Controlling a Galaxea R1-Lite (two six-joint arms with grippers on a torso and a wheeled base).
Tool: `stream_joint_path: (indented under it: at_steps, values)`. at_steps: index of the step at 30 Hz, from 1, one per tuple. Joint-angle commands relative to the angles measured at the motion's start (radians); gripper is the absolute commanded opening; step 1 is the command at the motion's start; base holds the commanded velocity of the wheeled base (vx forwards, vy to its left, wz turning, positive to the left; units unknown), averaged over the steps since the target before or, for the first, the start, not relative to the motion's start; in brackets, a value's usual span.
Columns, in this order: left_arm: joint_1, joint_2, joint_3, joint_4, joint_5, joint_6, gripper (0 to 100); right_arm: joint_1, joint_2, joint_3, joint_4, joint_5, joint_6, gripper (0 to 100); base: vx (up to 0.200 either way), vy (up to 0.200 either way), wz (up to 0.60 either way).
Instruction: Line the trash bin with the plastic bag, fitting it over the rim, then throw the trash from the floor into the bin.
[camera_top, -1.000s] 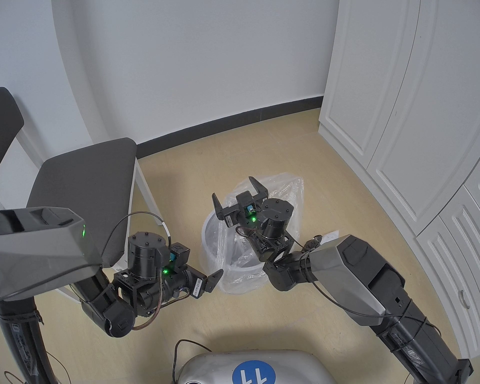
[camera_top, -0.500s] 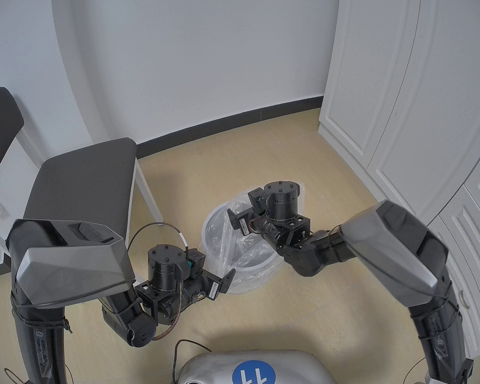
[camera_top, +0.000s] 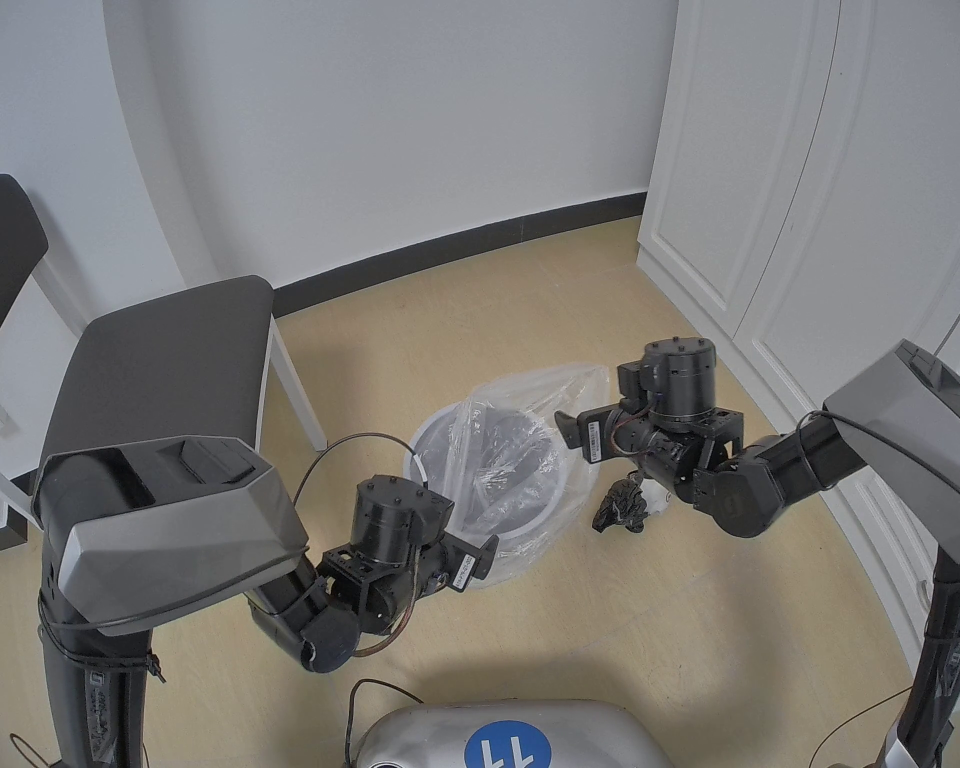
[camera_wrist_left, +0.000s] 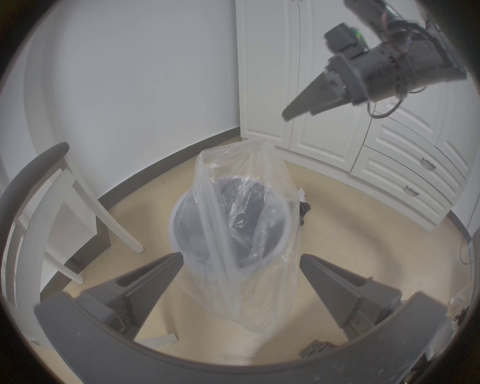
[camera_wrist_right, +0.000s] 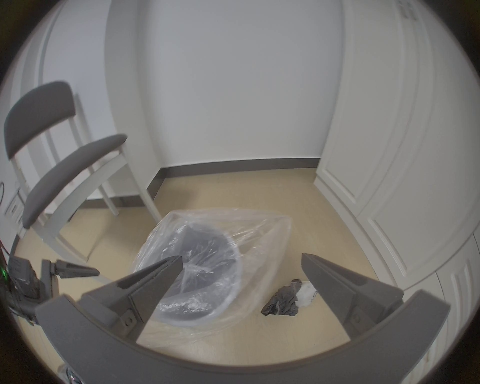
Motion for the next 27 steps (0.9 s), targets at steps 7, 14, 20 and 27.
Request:
stream_joint_path:
  at_steps: [7, 14, 20, 27]
  values:
    - [0.007, 0.062, -0.325, 0.277, 0.029, -0.004, 100, -0.117, -0.041, 0.267, -0.381, 0.0, 0.048, 100, 0.0, 0.0, 0.0]
    - [0.033, 0.079, -0.43, 0.372, 0.029, -0.002, 100, -0.124, -0.057, 0.265, -0.39, 0.001, 0.048, 100, 0.0, 0.0, 0.0]
    - [0.042, 0.114, -0.502, 0.386, 0.046, -0.001, 100, -0.131, -0.084, 0.273, -0.388, 0.006, 0.048, 100, 0.0, 0.0, 0.0]
    - [0.048, 0.128, -0.563, 0.47, 0.065, -0.002, 0, -0.145, -0.095, 0.271, -0.388, 0.009, 0.048, 100, 0.0, 0.0, 0.0]
